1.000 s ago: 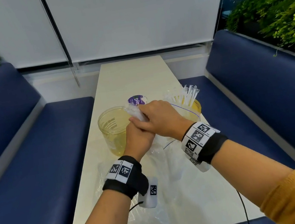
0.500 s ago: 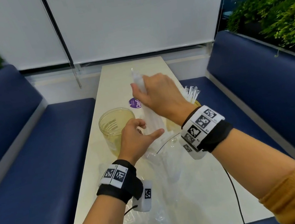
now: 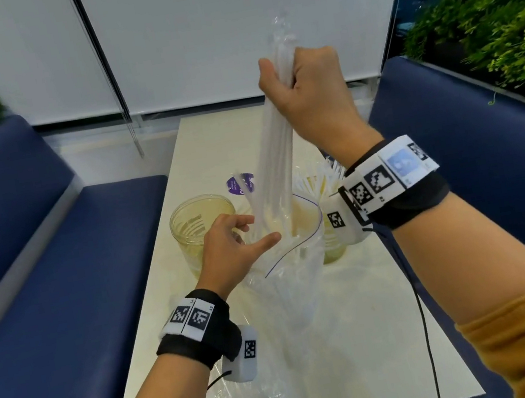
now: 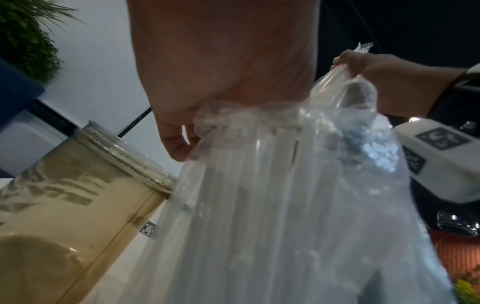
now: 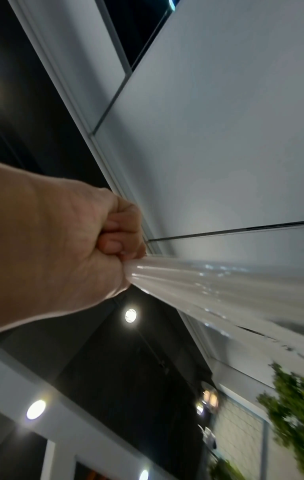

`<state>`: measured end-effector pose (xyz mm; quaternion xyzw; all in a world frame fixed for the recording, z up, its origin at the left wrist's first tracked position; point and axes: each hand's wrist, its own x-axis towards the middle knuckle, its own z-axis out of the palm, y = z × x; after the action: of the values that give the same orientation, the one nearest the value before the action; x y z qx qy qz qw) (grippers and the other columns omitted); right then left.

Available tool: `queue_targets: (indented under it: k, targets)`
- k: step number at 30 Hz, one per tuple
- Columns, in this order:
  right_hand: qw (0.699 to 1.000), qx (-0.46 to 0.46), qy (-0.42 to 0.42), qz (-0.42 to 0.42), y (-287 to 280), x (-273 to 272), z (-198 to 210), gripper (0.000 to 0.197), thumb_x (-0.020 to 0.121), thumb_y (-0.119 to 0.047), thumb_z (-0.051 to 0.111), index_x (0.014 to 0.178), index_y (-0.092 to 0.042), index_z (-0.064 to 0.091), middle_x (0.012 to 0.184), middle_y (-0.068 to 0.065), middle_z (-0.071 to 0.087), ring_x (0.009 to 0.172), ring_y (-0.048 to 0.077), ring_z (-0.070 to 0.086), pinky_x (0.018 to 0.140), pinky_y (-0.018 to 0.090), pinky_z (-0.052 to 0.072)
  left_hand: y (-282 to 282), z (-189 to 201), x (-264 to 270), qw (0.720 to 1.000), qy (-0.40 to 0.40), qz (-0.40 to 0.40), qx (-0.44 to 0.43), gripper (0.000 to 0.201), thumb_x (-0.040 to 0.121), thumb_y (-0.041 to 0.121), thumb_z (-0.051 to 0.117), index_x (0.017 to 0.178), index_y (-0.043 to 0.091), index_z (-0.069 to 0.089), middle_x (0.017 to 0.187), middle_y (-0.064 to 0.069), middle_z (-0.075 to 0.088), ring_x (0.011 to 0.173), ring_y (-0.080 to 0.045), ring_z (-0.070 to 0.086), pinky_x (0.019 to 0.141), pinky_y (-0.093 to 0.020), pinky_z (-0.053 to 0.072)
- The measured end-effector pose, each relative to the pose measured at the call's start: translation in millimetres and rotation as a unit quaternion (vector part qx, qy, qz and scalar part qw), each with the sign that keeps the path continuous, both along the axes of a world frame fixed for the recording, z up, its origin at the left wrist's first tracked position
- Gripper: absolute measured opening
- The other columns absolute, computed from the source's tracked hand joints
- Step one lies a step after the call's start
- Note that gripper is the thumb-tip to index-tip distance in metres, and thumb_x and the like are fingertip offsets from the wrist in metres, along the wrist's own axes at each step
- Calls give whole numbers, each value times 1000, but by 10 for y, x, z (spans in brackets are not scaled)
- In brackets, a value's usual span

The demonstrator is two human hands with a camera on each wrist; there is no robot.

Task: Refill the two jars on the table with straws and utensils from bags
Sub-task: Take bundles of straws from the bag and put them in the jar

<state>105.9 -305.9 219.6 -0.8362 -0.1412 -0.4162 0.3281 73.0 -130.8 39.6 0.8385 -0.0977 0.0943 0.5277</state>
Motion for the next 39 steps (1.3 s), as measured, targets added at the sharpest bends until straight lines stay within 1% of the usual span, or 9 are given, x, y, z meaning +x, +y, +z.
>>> queue_targets:
  k: [3, 7, 10, 16, 22, 26, 29, 33, 39]
  targets:
    - [1000, -5, 5, 1, 40, -9, -158, 49, 96, -33, 55, 55, -11, 40, 46, -1, 32, 44, 16, 28, 46, 24, 20, -32, -28, 41, 1000, -1, 6, 22, 47, 69, 45, 88, 104, 21, 67, 98, 6, 60, 75, -11, 52, 71, -21, 45]
    - [999, 33, -17, 35, 9, -49, -44, 50, 97, -29, 56, 54, -7, 45, 45, -3, 35, 41, 11, 30, 45, 20, 22, -44, -58, 69, 1000, -8, -5, 5, 13, 82, 33, 81, 85, 26, 72, 89, 6, 59, 68, -13, 48, 68, -22, 40]
    - [998, 36, -48, 34, -18, -54, 134, 48, 97, -29, 56, 55, -11, 43, 45, -6, 31, 41, 12, 29, 46, 15, 20, -56, -85, 78, 999, 0, 3, -35, 25, 85, 25, 79, 69, 31, 62, 79, 8, 53, 66, -14, 44, 65, -23, 38]
    - [993, 37, -109, 2, -300, 28, 414, 55, 99, -39, 51, 63, 2, 59, 55, 17, 52, 46, 25, 45, 45, 19, 24, 12, -145, 127, 999, 24, 34, -16, 26, 83, 34, 81, 83, 10, 70, 83, 9, 58, 69, -12, 49, 67, -24, 41]
    - [990, 34, -91, -102, -708, 130, 529, 46, 101, -41, 47, 58, -28, 38, 52, -12, 33, 48, 9, 35, 48, 13, 26, 111, -177, 158, 999, 22, 32, 20, 21, 85, 29, 79, 82, 9, 74, 98, 6, 69, 81, -14, 59, 75, -25, 47]
    - [984, -20, -34, -173, -911, 274, 242, 42, 102, -37, 46, 69, -12, 51, 60, 4, 46, 59, 20, 41, 54, 28, 26, 180, -188, 138, 999, 24, 27, 23, 17, 85, 29, 79, 83, 13, 75, 101, 6, 72, 87, -16, 63, 77, -25, 49]
    - [979, -58, 10, -195, -884, 381, -110, 41, 103, -32, 46, 74, -5, 57, 65, 8, 48, 60, 24, 46, 56, 22, 22, 173, -135, 97, 999, 19, 26, 29, 13, 85, 27, 79, 85, 14, 78, 99, 7, 70, 85, -15, 62, 72, -19, 46]
    - [979, -69, 65, -181, -828, 538, -659, 41, 102, -30, 48, 77, -1, 63, 63, 12, 55, 59, 32, 58, 54, 32, 34, 139, -52, 46, 999, 6, 19, 35, 12, 84, 25, 80, 87, 14, 79, 93, 6, 66, 77, -15, 57, 67, -20, 44]
    - [954, -77, 196, -214, -763, 531, -1431, 44, 102, -40, 44, 90, -3, 64, 81, 19, 68, 77, 39, 65, 62, 35, 41, 125, -3, 29, 999, 20, 6, 31, 13, 83, 29, 80, 88, 16, 79, 95, -2, 66, 85, -28, 62, 79, -47, 59]
